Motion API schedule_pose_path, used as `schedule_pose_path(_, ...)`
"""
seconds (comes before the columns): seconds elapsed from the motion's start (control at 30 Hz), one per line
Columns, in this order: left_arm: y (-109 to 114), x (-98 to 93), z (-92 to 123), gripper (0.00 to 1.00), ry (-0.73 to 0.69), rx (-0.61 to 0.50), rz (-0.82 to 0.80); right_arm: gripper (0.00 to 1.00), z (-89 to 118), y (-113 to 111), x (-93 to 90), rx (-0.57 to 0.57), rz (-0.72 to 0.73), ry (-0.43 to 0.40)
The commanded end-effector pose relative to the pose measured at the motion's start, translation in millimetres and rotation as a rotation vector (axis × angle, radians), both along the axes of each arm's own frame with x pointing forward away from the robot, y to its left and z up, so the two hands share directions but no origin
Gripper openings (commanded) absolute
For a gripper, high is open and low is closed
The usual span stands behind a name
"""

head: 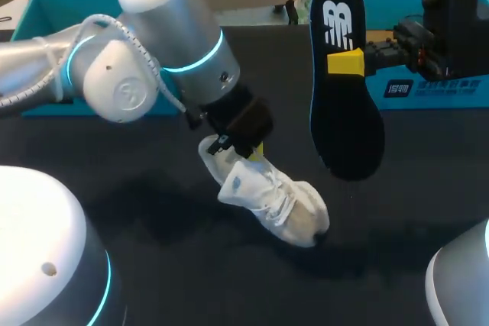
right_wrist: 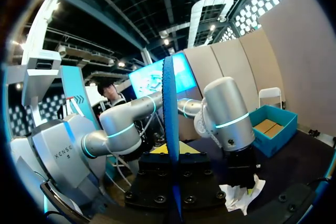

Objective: Take the shoe out of the shoebox, open the shoe tongue, remove and reinsert the insole, then place the shoe into the shoebox

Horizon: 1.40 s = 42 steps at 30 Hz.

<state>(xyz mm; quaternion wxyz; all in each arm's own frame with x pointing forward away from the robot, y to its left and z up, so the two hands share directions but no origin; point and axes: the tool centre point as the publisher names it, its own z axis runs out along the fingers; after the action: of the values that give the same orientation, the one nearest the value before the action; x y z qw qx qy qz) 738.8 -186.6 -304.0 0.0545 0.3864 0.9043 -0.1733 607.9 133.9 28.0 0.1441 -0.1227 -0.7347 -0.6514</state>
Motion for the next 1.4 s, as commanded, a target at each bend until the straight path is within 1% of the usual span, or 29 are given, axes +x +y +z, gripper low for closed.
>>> schedule_pose_path(0.03, 2, 0.8, 11, 0.00, -0.006, 0.032, -0.143, 0.00, 0, 3, 2.3, -0.002, 0.003, 0.001)
schedule_pose_path(0.27, 0, -4.9, 21, 0.00, 0.001, 0.117, -0.358, 0.00, 0, 3, 2.3, -0.002, 0.003, 0.001)
schedule_pose_path(0.47, 3, -11.8, 16, 0.00, -0.039, 0.223, -0.537, 0.00, 0, 3, 2.3, -0.002, 0.003, 0.001)
schedule_pose_path(0.6, 3, -14.2, 10, 0.00, -0.076, 0.279, -0.571, 0.00, 0, 3, 2.3, -0.002, 0.003, 0.001)
schedule_pose_path(0.77, 3, -17.1, 3, 0.00, -0.089, 0.326, -0.606, 0.00, 0, 3, 2.3, -0.002, 0.003, 0.001)
schedule_pose_path(1.27, 0, -13.6, -7, 0.00, -0.040, 0.334, -0.616, 0.00, 0, 3, 2.3, -0.002, 0.003, 0.001)
schedule_pose_path(1.4, -2, -12.3, -14, 0.00, -0.033, 0.340, -0.617, 0.00, 0, 3, 2.3, -0.002, 0.003, 0.001)
